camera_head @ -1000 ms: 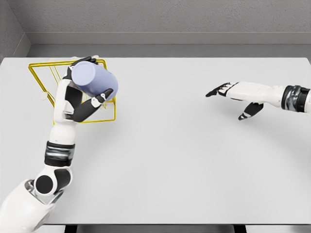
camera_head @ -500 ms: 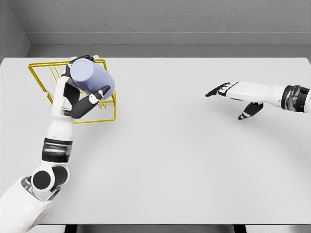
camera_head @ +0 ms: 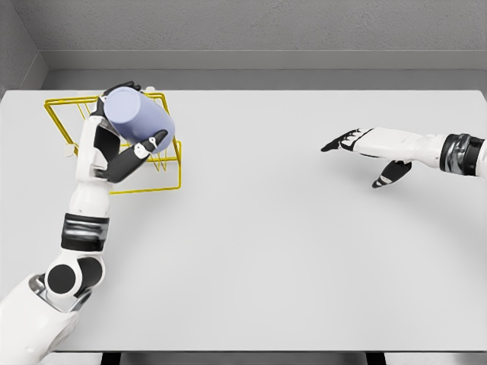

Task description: Place the cup on the cup holder with both arms

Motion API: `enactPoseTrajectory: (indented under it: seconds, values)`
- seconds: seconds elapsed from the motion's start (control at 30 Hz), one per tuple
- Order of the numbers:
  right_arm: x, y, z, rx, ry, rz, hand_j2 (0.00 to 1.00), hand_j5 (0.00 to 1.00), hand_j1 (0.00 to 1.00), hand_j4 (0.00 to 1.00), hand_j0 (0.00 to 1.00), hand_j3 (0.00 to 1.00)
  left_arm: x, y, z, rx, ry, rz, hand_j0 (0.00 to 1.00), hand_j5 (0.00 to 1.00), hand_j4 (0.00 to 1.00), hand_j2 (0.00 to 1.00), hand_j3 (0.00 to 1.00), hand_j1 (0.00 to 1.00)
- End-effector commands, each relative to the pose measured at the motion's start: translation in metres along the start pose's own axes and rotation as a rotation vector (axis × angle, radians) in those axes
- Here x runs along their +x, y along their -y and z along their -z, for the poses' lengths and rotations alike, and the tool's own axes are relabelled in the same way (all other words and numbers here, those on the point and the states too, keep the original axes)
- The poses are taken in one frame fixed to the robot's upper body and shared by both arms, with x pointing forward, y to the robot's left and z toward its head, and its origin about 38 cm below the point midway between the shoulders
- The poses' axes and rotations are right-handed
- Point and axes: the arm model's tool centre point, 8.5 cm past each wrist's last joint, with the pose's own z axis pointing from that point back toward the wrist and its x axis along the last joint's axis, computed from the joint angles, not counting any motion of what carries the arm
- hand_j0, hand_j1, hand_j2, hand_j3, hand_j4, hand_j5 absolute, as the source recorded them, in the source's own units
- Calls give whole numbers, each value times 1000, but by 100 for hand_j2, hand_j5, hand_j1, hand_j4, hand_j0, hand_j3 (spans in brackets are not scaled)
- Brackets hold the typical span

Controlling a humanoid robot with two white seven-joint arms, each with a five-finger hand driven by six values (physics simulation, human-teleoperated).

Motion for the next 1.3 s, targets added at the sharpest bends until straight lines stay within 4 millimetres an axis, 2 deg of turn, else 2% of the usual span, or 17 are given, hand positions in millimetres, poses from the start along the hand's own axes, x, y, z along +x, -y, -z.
enactPoseTrajectory:
  seconds: [0.0, 1.27]
  values:
    - [0, 0, 0, -3, -1, 5, 100, 100, 100, 100, 100, 100, 0, 1, 0, -1, 4, 1, 62, 62, 62, 62, 62, 62]
    - [3, 0, 5, -8, 14, 9, 100, 100, 100, 100, 100, 100, 0, -5, -8, -2, 13, -19, 62, 62, 62, 62, 62, 62]
